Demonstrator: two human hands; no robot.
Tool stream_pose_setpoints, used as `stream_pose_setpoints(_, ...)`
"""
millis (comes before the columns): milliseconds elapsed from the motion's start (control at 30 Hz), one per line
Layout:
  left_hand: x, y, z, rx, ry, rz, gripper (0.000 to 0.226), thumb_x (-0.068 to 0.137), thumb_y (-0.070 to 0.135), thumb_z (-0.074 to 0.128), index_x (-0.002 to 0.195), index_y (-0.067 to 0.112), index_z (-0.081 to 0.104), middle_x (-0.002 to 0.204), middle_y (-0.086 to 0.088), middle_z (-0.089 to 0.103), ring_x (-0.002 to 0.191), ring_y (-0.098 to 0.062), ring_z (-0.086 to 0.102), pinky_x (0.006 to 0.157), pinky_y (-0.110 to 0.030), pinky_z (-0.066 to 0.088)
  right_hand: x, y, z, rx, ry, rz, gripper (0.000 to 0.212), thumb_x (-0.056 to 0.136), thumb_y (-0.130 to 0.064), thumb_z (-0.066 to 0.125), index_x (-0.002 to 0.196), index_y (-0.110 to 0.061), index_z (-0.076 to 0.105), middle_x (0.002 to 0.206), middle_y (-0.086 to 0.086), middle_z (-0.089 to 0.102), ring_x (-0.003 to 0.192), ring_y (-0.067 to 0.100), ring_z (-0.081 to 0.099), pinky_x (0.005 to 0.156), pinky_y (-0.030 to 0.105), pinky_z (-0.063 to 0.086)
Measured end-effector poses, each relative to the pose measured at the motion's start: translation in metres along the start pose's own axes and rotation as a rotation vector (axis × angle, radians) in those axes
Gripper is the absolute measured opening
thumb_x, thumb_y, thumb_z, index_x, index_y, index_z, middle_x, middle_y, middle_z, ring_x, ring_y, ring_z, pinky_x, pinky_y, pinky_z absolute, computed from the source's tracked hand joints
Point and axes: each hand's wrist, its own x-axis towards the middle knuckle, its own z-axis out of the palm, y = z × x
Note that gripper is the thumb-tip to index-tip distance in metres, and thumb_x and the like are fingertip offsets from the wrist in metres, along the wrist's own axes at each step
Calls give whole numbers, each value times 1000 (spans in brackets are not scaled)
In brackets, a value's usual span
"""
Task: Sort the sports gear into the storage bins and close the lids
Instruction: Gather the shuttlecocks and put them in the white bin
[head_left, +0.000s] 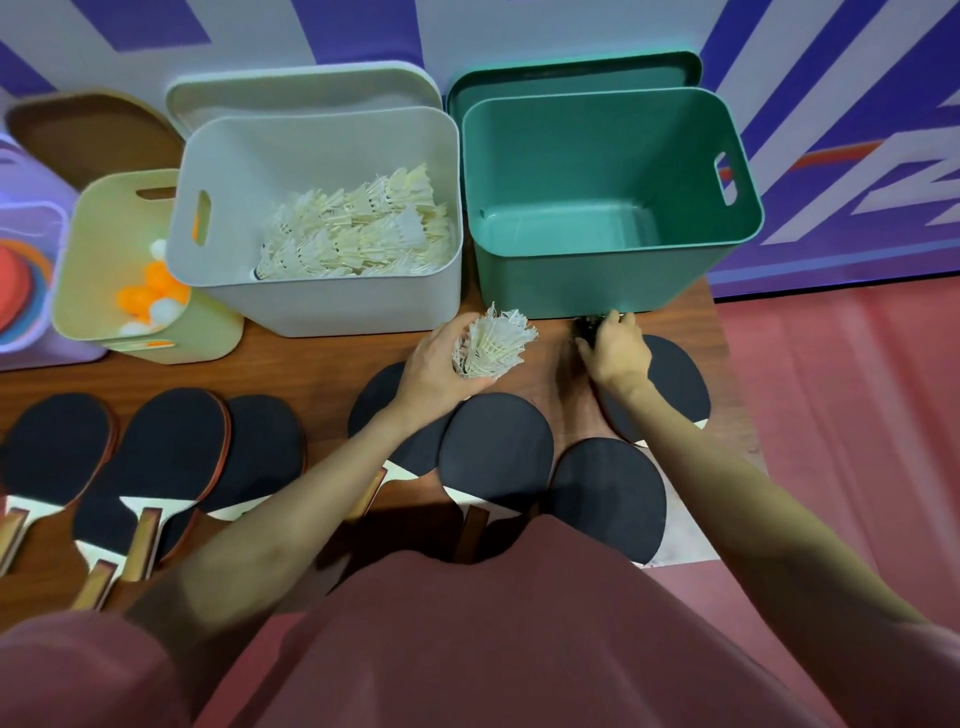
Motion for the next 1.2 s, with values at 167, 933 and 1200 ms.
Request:
stream_pose_setpoints(167, 2, -6, -6, 13, 11, -21, 77, 68, 31, 84, 135, 16, 49, 127, -2, 60, 114, -17, 55, 91, -32, 46, 4, -4, 1, -37, 1, 17, 25, 90, -10, 50, 111, 3, 51, 122, 22, 48, 104, 41, 55, 71, 40, 43)
stream_pose_setpoints(933, -49, -44, -110, 123, 186, 107, 71, 72, 20, 81, 136, 18, 51, 122, -6, 57, 115, -24, 51, 95, -30, 38, -96, -163, -43, 820, -45, -351, 12, 87, 0, 61, 93, -10, 61, 62, 4, 56, 47, 9, 53, 50, 21, 43)
stream_pose_setpoints(1200, -16, -45, -190, 172, 287, 173, 74, 70, 14, 79, 137, 21, 50, 122, -9, 49, 113, -25, 50, 99, -37, 42, -81, -234, -66, 779, 247, -424, 11, 91, -11, 58, 95, -5, 65, 86, -2, 61, 73, 7, 54, 67, 19, 39)
